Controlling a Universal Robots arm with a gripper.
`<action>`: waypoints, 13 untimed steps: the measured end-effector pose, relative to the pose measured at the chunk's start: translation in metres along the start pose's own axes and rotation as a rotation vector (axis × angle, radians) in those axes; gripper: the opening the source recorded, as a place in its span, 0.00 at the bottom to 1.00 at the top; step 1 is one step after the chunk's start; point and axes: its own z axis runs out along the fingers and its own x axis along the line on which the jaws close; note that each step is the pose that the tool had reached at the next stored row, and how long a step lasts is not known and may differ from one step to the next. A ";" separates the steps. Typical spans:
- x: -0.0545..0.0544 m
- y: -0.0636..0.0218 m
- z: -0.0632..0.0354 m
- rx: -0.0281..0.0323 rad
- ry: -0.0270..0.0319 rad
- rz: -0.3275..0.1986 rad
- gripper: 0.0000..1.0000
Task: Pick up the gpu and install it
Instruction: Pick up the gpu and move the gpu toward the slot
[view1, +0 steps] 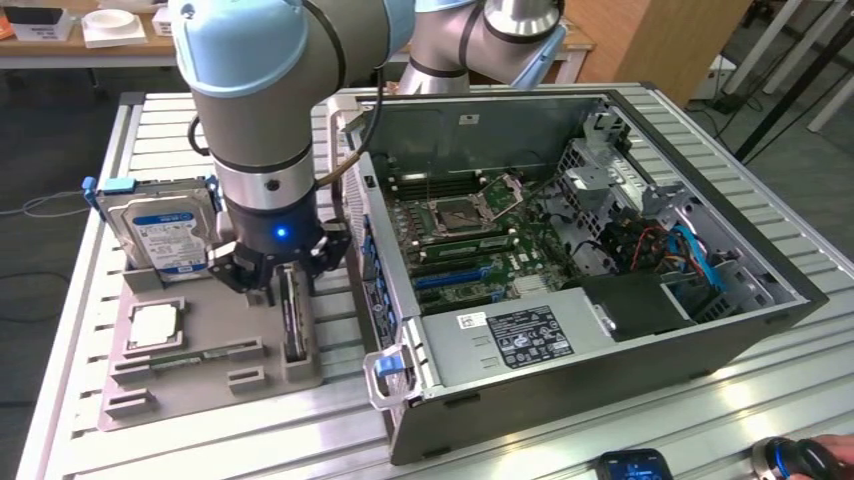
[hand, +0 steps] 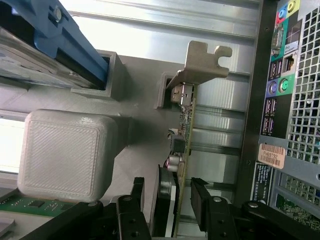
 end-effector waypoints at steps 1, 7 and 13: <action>0.000 0.0000 0.0002 -0.0002 0.0034 0.000 0.50; 0.000 0.0000 0.0004 -0.0005 0.0052 0.000 0.50; 0.000 0.0000 0.0005 -0.0005 0.0052 0.000 0.42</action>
